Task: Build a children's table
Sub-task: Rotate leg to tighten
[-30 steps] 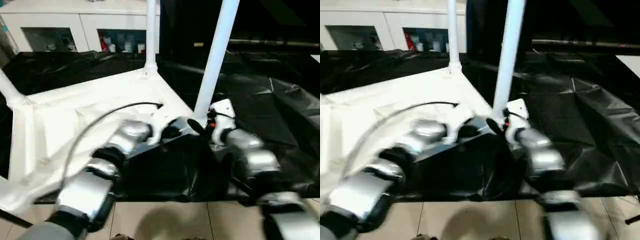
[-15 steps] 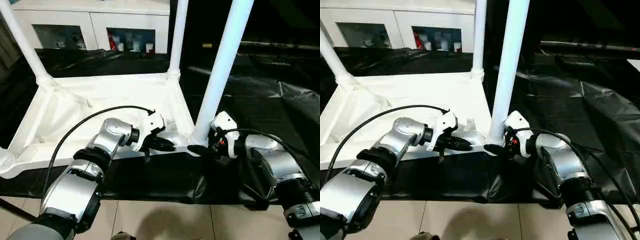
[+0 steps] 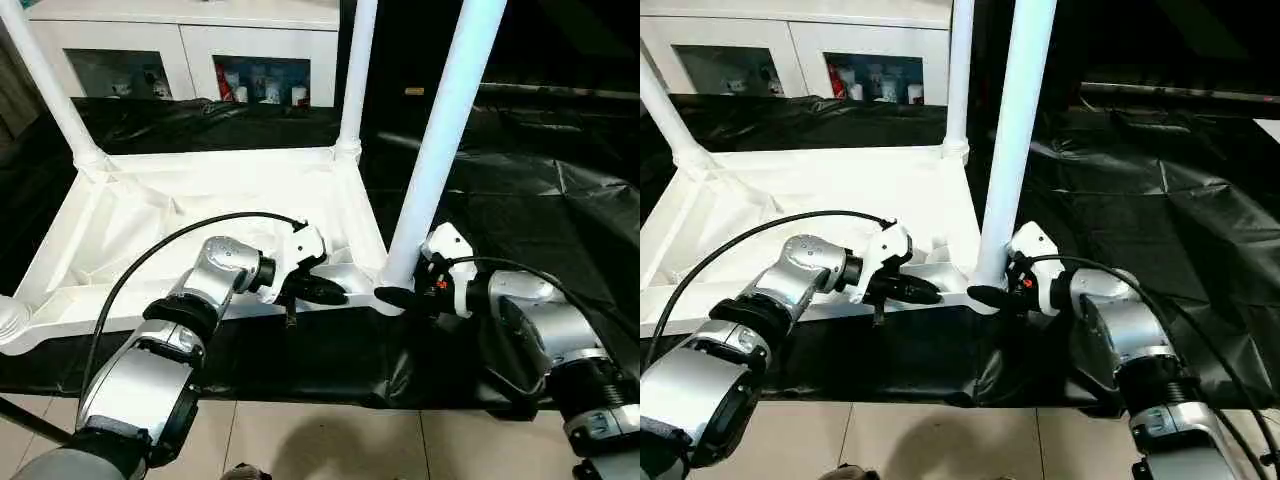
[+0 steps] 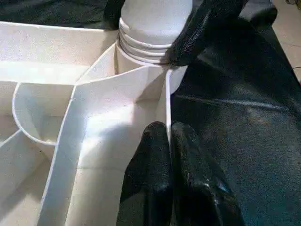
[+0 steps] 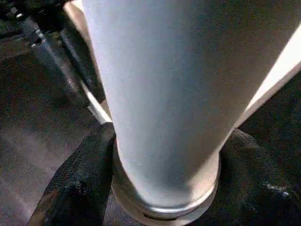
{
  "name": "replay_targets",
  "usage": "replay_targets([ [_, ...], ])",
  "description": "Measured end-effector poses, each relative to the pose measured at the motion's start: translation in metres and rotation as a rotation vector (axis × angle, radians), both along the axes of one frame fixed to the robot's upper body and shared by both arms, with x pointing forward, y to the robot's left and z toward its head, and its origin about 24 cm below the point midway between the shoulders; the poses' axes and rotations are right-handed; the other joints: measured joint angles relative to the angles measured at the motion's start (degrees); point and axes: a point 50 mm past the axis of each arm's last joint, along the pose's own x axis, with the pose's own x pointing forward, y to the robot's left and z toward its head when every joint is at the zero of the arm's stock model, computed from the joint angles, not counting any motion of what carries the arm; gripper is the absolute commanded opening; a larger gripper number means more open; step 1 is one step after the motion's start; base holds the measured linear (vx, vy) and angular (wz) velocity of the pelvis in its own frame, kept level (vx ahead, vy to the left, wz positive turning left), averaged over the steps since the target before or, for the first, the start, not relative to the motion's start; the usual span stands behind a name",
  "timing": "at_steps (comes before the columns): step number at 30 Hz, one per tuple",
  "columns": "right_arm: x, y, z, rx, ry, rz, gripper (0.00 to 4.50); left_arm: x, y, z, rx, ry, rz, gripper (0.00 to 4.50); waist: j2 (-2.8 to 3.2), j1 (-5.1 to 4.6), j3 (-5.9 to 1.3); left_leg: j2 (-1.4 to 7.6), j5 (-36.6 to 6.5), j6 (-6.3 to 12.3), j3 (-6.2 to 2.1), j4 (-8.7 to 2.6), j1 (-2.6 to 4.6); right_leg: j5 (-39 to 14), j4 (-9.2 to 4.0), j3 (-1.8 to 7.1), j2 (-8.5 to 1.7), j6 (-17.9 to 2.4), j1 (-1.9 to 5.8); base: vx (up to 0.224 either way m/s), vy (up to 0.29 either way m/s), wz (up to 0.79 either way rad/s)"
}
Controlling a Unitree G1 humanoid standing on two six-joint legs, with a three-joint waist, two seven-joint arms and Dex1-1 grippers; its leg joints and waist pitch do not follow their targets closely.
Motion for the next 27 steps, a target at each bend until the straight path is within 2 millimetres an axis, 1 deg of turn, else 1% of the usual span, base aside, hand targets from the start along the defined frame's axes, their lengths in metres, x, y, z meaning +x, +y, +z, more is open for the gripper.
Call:
replay_targets([
  [2, 0.002, 0.002, -0.003, 0.014, -0.012, -0.047, 2.73, 0.001, 0.001, 0.000, 0.001, -0.011, 0.028, 0.00, 0.00, -0.29, 0.00, 0.00, 0.00, -0.01, 0.00, 0.00, 0.00, 0.01, 0.00, 0.00, 0.00, 0.00, -0.01, 0.000, 0.000, 0.00],
  [6, 0.012, 0.014, -0.012, 0.087, -0.035, -0.302, 2.72, 0.008, -0.008, -0.002, 0.006, -0.069, 0.161, 0.00, -0.15, -1.36, 0.02, -0.04, 0.00, -0.01, -0.02, 0.01, 0.02, -0.05, -0.06, 0.03, -0.01, 0.09, 0.02, 0.000, 0.000, 0.00],
  [8, 0.015, 0.015, -0.012, 0.093, -0.041, -0.366, 2.72, 0.009, -0.013, -0.003, 0.006, -0.081, 0.191, 0.00, -0.15, -1.57, 0.02, -0.08, 0.00, -0.01, -0.02, 0.02, 0.02, -0.14, -0.16, 0.06, -0.02, 0.23, 0.04, 0.000, 0.000, 0.00],
  [10, 0.020, 0.026, -0.016, 0.132, -0.039, -0.523, 2.72, 0.011, -0.020, -0.004, 0.004, -0.094, 0.250, 0.00, -0.21, -1.92, -0.02, -0.08, 0.00, -0.01, -0.02, 0.02, 0.07, -0.14, -0.15, 0.07, -0.02, 0.24, 0.06, 0.000, 0.000, 0.00],
  [12, 0.024, 0.042, -0.019, 0.161, -0.044, -0.716, 2.72, 0.012, -0.031, -0.005, 0.003, -0.106, 0.318, 0.00, -0.21, -2.54, -0.04, -0.10, 0.00, -0.02, -0.03, 0.01, 0.10, -0.15, -0.18, 0.07, -0.03, 0.26, 0.04, 0.000, 0.000, 0.00],
  [13, 0.025, 0.043, -0.019, 0.160, -0.042, -0.752, 2.72, 0.012, -0.036, -0.006, 0.001, -0.106, 0.332, 0.00, -0.19, -2.60, -0.05, -0.13, 0.00, -0.01, -0.05, 0.01, 0.11, -0.16, -0.25, 0.07, -0.03, 0.27, 0.09, 0.000, 0.000, 0.00],
  [16, 0.026, 0.047, -0.020, 0.155, -0.050, -0.793, 2.72, 0.012, -0.043, -0.007, -0.001, -0.111, 0.352, 0.00, -0.12, -2.62, -0.09, -0.16, 0.00, -0.01, -0.06, -0.04, 0.15, -0.16, -0.40, 0.08, -0.04, 0.28, 0.22, 0.000, 0.000, 0.00],
  [17, 0.026, 0.047, -0.020, 0.155, -0.051, -0.796, 3.07, 0.012, -0.043, -0.007, 0.000, -0.112, 0.353, 0.00, -0.11, -2.61, -0.10, -0.17, 0.00, -0.01, -0.07, -0.08, 0.14, -0.16, -0.48, 0.08, -0.04, 0.28, 0.24, 0.000, 0.000, 0.00],
  [18, 0.026, 0.047, -0.020, 0.157, -0.054, -0.797, 3.28, 0.012, -0.043, -0.007, 0.000, -0.112, 0.353, 0.00, -0.11, -2.61, -0.10, -0.17, 0.00, -0.01, -0.07, -0.15, 0.13, -0.16, -0.61, 0.06, -0.03, 0.28, 0.27, 0.000, 0.000, 0.00],
  [19, 0.026, 0.047, -0.020, 0.160, -0.055, -0.798, 3.42, 0.012, -0.043, -0.007, -0.001, -0.112, 0.352, 0.00, -0.11, -2.61, -0.10, -0.18, 0.00, -0.01, -0.07, -0.21, 0.12, -0.16, -0.69, 0.06, -0.03, 0.28, 0.27, 0.000, 0.000, 0.00],
  [21, 0.027, 0.046, -0.020, 0.182, -0.046, -0.794, 3.50, 0.012, -0.043, -0.006, -0.001, -0.112, 0.351, 0.00, -0.08, -2.63, -0.12, -0.21, 0.00, 0.00, -0.07, -0.30, 0.11, -0.15, -0.88, 0.06, -0.03, 0.28, 0.29, 0.000, 0.000, 0.00],
  [23, 0.027, 0.044, -0.020, 0.176, -0.055, -0.782, 3.75, 0.012, -0.043, -0.006, -0.002, -0.112, 0.346, 0.00, -0.07, -2.63, -0.12, -0.25, 0.00, 0.00, -0.06, -0.37, 0.08, -0.14, -0.98, 0.08, -0.03, 0.27, 0.31, 0.000, 0.000, 0.00],
  [24, 0.028, 0.041, -0.019, 0.166, -0.060, -0.761, 3.83, 0.012, -0.043, -0.006, -0.003, -0.112, 0.341, 0.00, -0.07, -2.60, -0.12, -0.27, 0.00, 0.00, -0.05, -0.36, 0.08, -0.11, -0.98, 0.10, -0.03, 0.25, 0.31, 0.000, 0.000, 0.00],
  [26, 0.027, 0.036, -0.018, 0.138, -0.069, -0.691, 3.83, 0.012, -0.041, -0.005, -0.004, -0.111, 0.330, 0.00, -0.07, -2.60, -0.12, -0.27, 0.00, 0.00, -0.05, -0.37, 0.05, -0.01, -0.97, 0.10, -0.03, 0.20, 0.29, 0.000, 0.000, 0.00],
  [27, 0.027, 0.032, -0.017, 0.100, -0.080, -0.617, 3.83, 0.012, -0.039, -0.005, -0.005, -0.110, 0.318, 0.00, -0.06, -2.58, -0.11, -0.26, 0.00, 0.00, -0.05, -0.38, 0.03, 0.14, -0.97, 0.09, -0.03, 0.19, 0.25, 0.000, 0.000, 0.00],
])
